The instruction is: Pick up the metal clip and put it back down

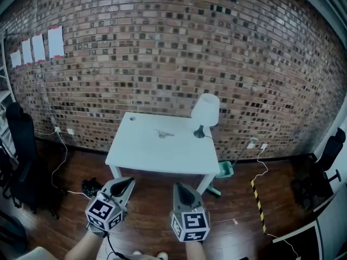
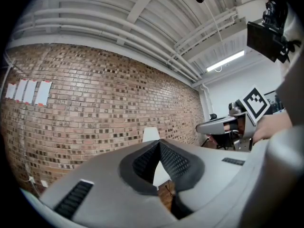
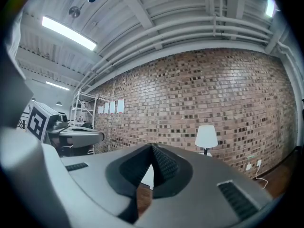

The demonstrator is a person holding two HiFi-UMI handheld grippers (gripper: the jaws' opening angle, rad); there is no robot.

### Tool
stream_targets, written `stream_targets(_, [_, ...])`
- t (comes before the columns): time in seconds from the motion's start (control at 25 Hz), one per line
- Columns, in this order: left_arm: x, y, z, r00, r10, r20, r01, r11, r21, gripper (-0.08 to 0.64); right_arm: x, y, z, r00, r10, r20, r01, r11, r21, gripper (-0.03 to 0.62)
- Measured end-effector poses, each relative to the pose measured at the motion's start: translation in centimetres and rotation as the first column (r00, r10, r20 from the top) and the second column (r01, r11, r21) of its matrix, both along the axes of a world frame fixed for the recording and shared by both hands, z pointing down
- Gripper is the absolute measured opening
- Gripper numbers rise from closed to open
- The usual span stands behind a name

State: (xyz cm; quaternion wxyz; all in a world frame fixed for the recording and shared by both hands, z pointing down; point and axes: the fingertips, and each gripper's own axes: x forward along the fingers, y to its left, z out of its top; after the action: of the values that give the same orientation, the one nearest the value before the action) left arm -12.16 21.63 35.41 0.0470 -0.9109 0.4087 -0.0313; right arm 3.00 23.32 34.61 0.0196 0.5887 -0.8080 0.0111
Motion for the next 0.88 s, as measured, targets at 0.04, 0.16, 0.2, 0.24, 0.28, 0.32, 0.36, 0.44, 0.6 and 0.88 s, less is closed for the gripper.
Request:
stream_targets(0.04, [-0.01,-0.1,0.08,1.0,0.0,-0.003,0.0,1.0,0.001,0.005,0.02,-0.07,-0.02,1.0,0.001,0.001,-0.001,1.0,0.0,-0.017])
stream_targets(0.16, [0.15,-0.24,0.07,1.0,0.001,-0.005,-0.001,1.0,0.001,0.005,0.12,-0.19,0.04,1.0,0.002,-0.001,-0.002,1.0,0.0,-0.017])
stream_targets(0.2, [0.23,-0.28,0.05,1.0,0.001,-0.005,-0.001,1.0,0.003,0.005,0.18,-0.24,0.08,1.0,0.001,-0.002,-0.001,1.0,0.0,-0.017])
stream_targets(0.24, [0.29,-0.33,0.05,1.0,0.001,-0.007,-0.001,1.0,0.004,0.005,0.24,-0.29,0.1,1.0,0.002,-0.004,-0.002,1.0,0.0,-0.017])
stream_targets(0.28, [0.33,-0.38,0.04,1.0,0.001,-0.009,-0.001,1.0,0.006,0.005,0.27,-0.33,0.09,1.0,0.002,-0.003,-0.002,1.0,0.001,-0.017])
stream_targets(0.32, [0.36,-0.4,0.02,1.0,0.001,-0.01,-0.001,1.0,0.006,0.005,0.28,-0.36,0.06,1.0,0.001,-0.002,-0.001,1.0,0.001,-0.017])
stream_targets(0.36, [0.39,-0.41,0.0,1.0,0.001,-0.011,-0.001,1.0,0.006,0.005,0.27,-0.37,0.04,1.0,0.0,-0.001,0.0,1.0,0.002,-0.017])
stream_targets(0.44, [0.47,-0.37,-0.12,1.0,0.0,-0.013,0.0,1.0,0.006,0.005,0.19,-0.33,0.04,1.0,-0.005,-0.012,0.005,1.0,0.001,-0.017])
stream_targets(0.6, [0.78,-0.3,-0.23,1.0,-0.001,-0.01,0.001,1.0,0.005,0.005,0.25,-0.28,0.18,0.999,-0.01,-0.034,0.01,1.0,-0.006,-0.017])
stream_targets(0.88, [0.89,-0.39,-0.16,1.0,-0.009,-0.005,0.009,1.0,0.002,0.005,0.25,-0.37,0.12,0.999,-0.028,-0.029,0.028,1.0,-0.002,-0.017])
